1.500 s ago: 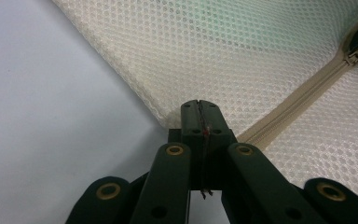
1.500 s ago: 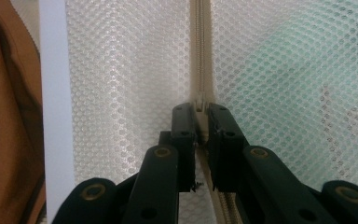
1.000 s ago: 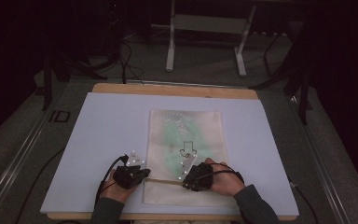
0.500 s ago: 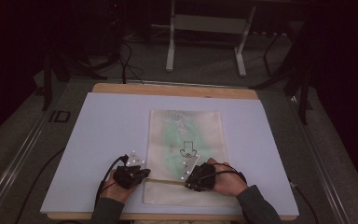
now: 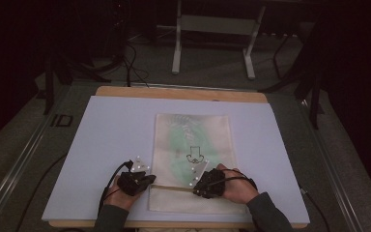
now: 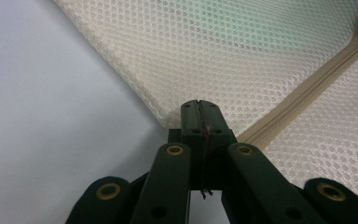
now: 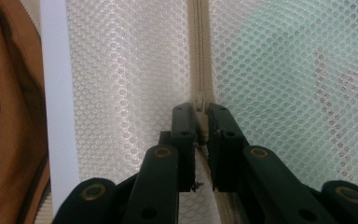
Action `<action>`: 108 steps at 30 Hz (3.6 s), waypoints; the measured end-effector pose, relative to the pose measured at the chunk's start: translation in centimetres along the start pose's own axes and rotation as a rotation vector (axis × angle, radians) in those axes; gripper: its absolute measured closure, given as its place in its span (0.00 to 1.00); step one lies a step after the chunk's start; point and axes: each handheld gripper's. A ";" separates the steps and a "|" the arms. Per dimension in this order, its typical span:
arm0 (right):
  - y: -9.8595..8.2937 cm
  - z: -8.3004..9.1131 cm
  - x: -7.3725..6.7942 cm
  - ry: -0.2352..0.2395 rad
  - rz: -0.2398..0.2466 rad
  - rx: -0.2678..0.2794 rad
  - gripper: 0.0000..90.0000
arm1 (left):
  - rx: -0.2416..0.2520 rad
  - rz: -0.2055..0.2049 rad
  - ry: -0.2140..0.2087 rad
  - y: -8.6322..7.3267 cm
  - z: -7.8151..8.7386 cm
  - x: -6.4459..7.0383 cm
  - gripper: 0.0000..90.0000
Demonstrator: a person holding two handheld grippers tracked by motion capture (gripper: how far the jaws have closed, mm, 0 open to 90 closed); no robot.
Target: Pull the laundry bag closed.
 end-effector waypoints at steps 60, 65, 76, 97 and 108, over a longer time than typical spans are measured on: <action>-2.5 1.6 0.8 -0.006 -0.051 0.020 0.92 | -0.001 0.000 -0.001 0.0 0.0 0.0 1.00; -2.8 1.8 0.9 -0.010 -0.055 0.017 0.92 | -0.002 -0.001 -0.001 0.0 0.0 0.0 1.00; -3.7 2.2 1.1 -0.011 -0.071 0.027 0.92 | -0.002 -0.001 0.001 0.0 0.0 0.0 1.00; -5.1 3.0 1.4 -0.017 -0.099 0.030 0.92 | -0.001 -0.001 0.000 0.0 0.0 0.0 1.00; -6.3 3.7 1.7 -0.028 -0.125 0.023 0.91 | -0.001 0.000 0.000 0.0 0.0 0.0 1.00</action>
Point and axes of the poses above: each handheld gripper's, and its own axes: z roughly backward along the jaws, y roughly out of its top, x roughly to its right, and after that the axes turned 7 degrees about -z, right-handed
